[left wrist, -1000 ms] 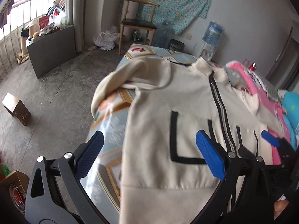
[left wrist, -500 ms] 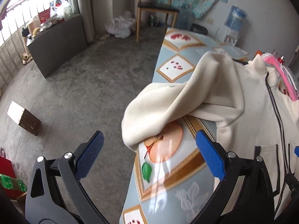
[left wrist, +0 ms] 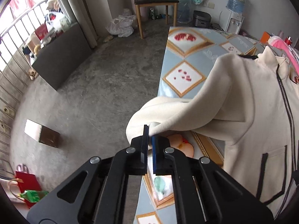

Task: Fold large clothes

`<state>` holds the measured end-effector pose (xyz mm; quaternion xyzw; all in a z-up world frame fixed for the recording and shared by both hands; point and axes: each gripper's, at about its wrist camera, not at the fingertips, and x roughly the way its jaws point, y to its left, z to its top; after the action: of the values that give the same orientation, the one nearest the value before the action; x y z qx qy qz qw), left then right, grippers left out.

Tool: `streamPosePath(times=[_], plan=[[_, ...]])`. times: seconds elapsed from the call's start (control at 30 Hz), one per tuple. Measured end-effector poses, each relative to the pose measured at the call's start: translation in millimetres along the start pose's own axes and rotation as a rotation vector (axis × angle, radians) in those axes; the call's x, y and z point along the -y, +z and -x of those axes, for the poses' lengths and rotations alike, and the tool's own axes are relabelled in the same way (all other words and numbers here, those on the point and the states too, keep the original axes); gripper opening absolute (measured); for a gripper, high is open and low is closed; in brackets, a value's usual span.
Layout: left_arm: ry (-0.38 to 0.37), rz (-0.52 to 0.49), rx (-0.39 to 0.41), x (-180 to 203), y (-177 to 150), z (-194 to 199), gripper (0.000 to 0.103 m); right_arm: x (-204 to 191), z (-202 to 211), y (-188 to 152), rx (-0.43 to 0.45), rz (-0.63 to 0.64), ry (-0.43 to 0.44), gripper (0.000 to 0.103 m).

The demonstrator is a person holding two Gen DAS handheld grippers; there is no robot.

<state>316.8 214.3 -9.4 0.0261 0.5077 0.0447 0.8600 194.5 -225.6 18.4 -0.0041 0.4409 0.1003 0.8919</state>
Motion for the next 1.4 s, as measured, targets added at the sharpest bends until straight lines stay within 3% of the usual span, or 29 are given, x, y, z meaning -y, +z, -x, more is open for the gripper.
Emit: streamPosePath(times=[0.13, 0.27, 0.37, 0.5, 0.63, 0.67, 0.7, 0.73, 0.9, 0.97, 1.07, 1.2, 1.3, 1.4], plan=[[-0.013, -0.062, 0.022, 11, 24, 68, 0.003, 9, 11, -3, 0.025, -0.002, 0.0, 0.097], [-0.095, -0.155, 0.04, 56, 48, 127, 0.003, 16, 19, -6, 0.036, -0.007, 0.005, 0.097], [-0.241, -0.214, 0.004, 102, 57, 145, 0.003, 23, 25, -11, 0.041, -0.021, 0.006, 0.097], [-0.406, -0.271, -0.074, 173, 52, 137, 0.003, 34, 33, -16, 0.041, -0.04, -0.008, 0.097], [-0.571, -0.216, -0.184, 221, 20, 85, 0.004, 45, 38, -23, 0.026, -0.069, -0.008, 0.097], [-0.586, -0.19, -0.201, 226, 8, 71, 0.01, 46, 38, -26, 0.019, -0.073, -0.009, 0.097], [-0.585, -0.166, -0.21, 228, -2, 61, 0.025, 48, 39, -28, 0.01, -0.073, -0.011, 0.097], [-0.579, -0.148, -0.2, 228, -11, 55, 0.033, 51, 40, -30, 0.003, -0.073, -0.01, 0.097], [-0.532, -0.023, 0.035, 187, -65, 81, 0.071, 73, 45, -33, -0.029, -0.102, -0.026, 0.097], [-0.523, 0.033, 0.079, 168, -90, 88, 0.075, 82, 46, -29, -0.034, -0.109, -0.038, 0.097], [-0.435, 0.093, 0.039, 154, -124, 76, 0.076, 89, 44, -14, -0.05, -0.133, 0.023, 0.097], [-0.299, 0.117, -0.025, 147, -148, 50, 0.076, 69, 41, 34, -0.073, -0.147, 0.245, 0.097], [-0.304, 0.125, 0.005, 135, -158, 53, 0.084, 31, 30, 70, -0.116, -0.128, 0.439, 0.097], [-0.312, 0.122, 0.017, 129, -163, 55, 0.088, -18, 0, 98, -0.213, -0.065, 0.552, 0.097]])
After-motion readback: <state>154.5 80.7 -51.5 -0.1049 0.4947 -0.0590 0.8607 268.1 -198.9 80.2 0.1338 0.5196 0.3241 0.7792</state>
